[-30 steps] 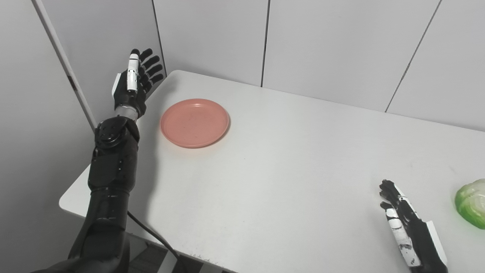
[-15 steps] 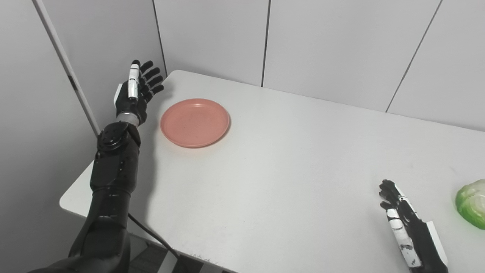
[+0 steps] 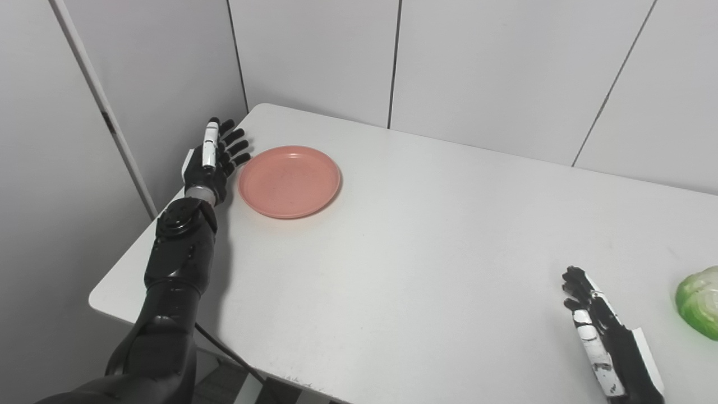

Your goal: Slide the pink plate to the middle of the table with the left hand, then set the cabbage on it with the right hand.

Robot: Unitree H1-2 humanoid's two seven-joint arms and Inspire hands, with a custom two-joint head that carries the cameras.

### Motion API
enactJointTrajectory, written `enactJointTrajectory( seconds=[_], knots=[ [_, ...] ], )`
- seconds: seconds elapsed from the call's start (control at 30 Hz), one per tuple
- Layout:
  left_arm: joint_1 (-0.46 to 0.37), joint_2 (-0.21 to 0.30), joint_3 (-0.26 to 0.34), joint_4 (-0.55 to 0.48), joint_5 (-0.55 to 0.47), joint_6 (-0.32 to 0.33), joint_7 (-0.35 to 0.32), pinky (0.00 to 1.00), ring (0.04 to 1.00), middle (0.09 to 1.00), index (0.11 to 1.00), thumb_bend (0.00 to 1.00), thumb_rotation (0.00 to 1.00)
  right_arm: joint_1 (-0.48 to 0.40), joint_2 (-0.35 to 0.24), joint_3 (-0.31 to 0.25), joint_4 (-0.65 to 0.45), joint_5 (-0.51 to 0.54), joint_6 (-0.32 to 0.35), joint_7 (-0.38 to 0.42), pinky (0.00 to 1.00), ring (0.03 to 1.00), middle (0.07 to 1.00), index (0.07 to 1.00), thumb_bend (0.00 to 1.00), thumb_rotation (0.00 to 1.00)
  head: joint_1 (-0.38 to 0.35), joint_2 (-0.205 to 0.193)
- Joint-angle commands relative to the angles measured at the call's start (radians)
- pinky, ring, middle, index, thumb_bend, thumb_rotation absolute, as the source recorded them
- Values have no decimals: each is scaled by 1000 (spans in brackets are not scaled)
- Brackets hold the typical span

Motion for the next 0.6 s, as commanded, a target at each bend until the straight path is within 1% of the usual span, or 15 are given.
enactJointTrajectory(
  seconds=[0.0,0.17,0.33,0.43,0.57],
  knots=[
    [-57,37,-5,-2,7,-53,-10,790,816,826,827,394,1000,11,-16,-13,26,2,-18,-5,873,898,905,904,286,1000,0,1],
    [-59,32,-23,15,18,-61,1,791,824,833,835,394,1000,11,-13,-13,25,-1,-14,-8,870,896,903,900,291,1000,-2,1],
    [-58,27,-35,42,11,-79,-15,814,845,851,832,404,1000,11,-13,-10,24,-6,-17,-8,869,895,905,904,278,1000,-7,3],
    [-39,9,-45,15,6,-72,-23,827,850,860,844,413,1000,14,-12,-11,19,-8,-14,-9,863,893,902,900,268,1000,-10,5],
    [-12,-14,-66,-21,-3,-61,-48,808,840,854,836,417,1000,12,-11,-10,27,6,-27,-4,872,895,905,904,270,1000,-17,8]
  ],
)
